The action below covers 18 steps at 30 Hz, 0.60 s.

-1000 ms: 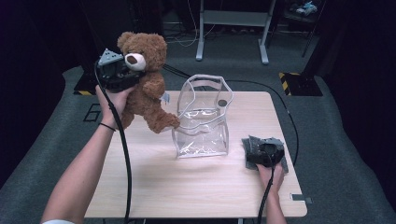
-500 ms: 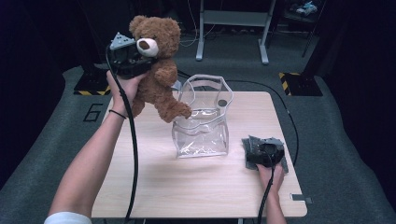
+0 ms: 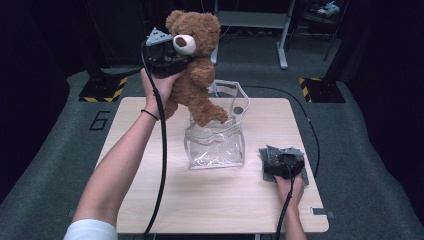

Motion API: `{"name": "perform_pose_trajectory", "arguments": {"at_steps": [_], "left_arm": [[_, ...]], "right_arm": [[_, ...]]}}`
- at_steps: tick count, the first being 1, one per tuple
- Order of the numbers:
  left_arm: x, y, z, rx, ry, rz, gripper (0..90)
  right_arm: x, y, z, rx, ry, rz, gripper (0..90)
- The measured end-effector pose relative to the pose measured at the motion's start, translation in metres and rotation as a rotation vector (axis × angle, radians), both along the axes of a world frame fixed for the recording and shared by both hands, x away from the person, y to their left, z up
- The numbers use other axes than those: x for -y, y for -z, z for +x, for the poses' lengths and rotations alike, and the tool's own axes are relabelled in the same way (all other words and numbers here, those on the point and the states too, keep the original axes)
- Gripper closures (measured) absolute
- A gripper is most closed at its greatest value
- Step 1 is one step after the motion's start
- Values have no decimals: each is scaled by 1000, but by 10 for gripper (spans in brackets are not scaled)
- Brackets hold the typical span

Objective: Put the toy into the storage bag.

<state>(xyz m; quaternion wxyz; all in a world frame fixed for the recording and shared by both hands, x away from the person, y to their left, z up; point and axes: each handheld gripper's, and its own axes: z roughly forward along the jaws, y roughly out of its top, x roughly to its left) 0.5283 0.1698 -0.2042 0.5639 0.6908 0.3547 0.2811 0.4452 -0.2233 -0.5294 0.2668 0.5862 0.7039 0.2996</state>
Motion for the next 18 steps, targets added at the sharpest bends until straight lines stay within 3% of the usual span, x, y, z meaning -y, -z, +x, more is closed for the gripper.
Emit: {"name": "perform_pose_trajectory", "arguments": {"at_steps": [7, 18], "left_arm": [[29, 4, 6, -4, 39, -35, 628], [58, 17, 18, -33, 76, -100, 627]], "right_arm": [[0, 0, 0, 3, -4, -1, 11], [0, 0, -1, -3, -5, -3, 13]]}}
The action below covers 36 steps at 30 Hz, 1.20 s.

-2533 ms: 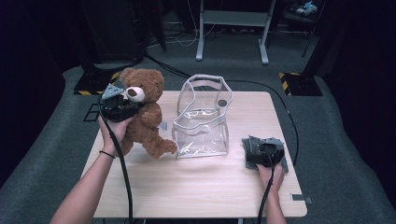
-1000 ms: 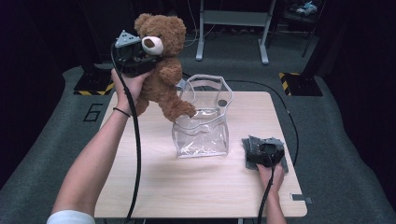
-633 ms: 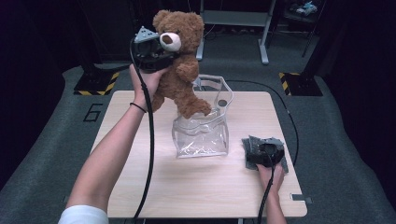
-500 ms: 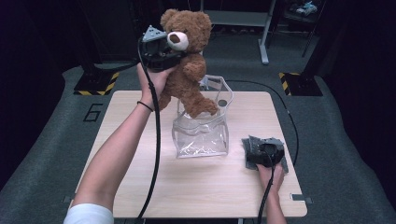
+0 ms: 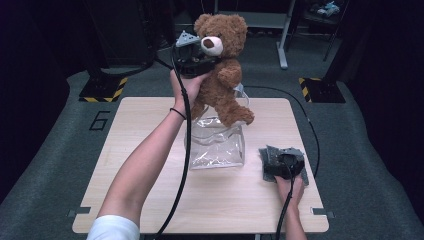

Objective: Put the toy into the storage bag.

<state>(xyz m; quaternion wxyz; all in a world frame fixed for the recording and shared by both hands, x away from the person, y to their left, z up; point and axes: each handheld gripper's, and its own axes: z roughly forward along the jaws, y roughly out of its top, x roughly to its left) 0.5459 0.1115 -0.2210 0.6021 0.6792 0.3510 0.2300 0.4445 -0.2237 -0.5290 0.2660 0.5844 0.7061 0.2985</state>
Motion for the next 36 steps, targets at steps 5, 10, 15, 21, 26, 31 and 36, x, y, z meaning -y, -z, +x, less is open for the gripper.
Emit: {"name": "perform_pose_trajectory", "arguments": {"at_steps": [5, 10, 15, 21, 26, 31, 36], "left_arm": [[11, 6, 5, -13, 13, -29, 626], [22, 5, 5, -15, 25, -61, 625], [31, 3, 4, -7, 39, -56, 623], [34, 15, 11, -37, 22, -102, 621], [29, 26, 15, -45, 4, -86, 620], [18, 30, 19, -45, -31, -79, 619], [6, 33, 20, -47, -54, -67, 616]], "right_arm": [[0, 0, 0, 0, -1, -1, 13], [0, 0, 0, -1, -1, 0, 13], [0, 0, 0, 0, -3, -1, 13], [0, 0, -1, -3, 1, 5, 15], [0, 0, 0, -1, 1, 3, 15], [0, 0, 0, 0, 0, 2, 15], [0, 0, 0, 2, 0, 2, 15]]}}
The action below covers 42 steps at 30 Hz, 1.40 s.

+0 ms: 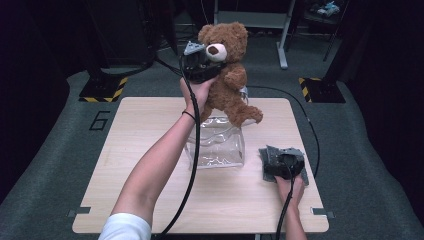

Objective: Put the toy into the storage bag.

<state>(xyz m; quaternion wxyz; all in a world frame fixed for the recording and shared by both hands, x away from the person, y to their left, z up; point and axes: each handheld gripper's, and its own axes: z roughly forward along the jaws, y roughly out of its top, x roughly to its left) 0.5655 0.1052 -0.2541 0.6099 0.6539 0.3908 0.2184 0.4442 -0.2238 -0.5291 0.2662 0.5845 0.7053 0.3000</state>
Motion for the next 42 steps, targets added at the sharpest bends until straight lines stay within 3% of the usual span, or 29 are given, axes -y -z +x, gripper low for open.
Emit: {"name": "perform_pose_trajectory", "arguments": {"at_steps": [6, 9, 13, 17, 19, 25, 27, 31, 33, 39, 42], "left_arm": [[-10, 3, 0, 3, -26, -8, 615], [-13, 3, -1, 7, -33, 0, 615], [-16, 4, -1, 21, -60, 7, 614], [-19, 6, -1, 32, -81, 28, 613], [-18, 7, -1, 38, -95, 32, 613], [-16, 9, -1, 55, -140, 57, 613], [-15, 10, 0, 56, -148, 76, 613], [-15, 12, 2, 53, -165, 83, 612], [-16, 13, 2, 48, -168, 88, 612], [-14, 15, 1, 53, -172, 96, 611], [-13, 17, 1, 59, -175, 114, 611]], "right_arm": [[0, -1, 0, -12, -12, -2, 20], [0, -10, -1, -39, -21, 57, 39], [-8, -49, -5, 19, -101, 75, 114], [-23, -102, 1, 81, -189, 149, 148], [-28, -119, 7, 102, -210, 175, 157], [-38, -162, 33, 141, -224, 279, 213], [-47, -173, 45, 134, -216, 280, 245], [-58, -182, 66, 118, -198, 275, 268], [-60, -181, 75, 106, -199, 316, 277], [-68, -180, 89, 94, -223, 374, 289], [-74, -179, 95, 70, -241, 357, 349]]}}
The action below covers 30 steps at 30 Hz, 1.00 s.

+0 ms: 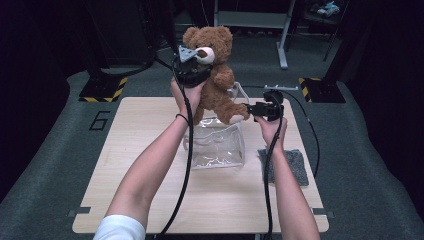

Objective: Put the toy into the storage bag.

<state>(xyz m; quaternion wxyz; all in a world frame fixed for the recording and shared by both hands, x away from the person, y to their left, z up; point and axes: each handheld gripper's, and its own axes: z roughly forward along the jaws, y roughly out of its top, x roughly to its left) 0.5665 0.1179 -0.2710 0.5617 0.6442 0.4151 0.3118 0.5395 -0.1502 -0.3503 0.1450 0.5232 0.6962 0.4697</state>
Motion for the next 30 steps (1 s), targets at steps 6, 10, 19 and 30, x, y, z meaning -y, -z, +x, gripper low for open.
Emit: {"name": "perform_pose_trajectory", "arguments": {"at_steps": [6, 10, 19, 30], "left_arm": [[1, 2, 0, 13, -11, 33, 611], [2, 3, 0, 19, -28, 52, 610], [6, 8, 1, 19, -64, 119, 610], [17, 9, 6, -22, -41, 118, 597]], "right_arm": [[-3, 3, 3, -47, -24, -47, 534], [-1, 3, 3, -64, -25, -64, 597], [2, 5, -3, -98, -10, -172, 629], [-2, -38, -30, 94, -71, -76, 486]]}}
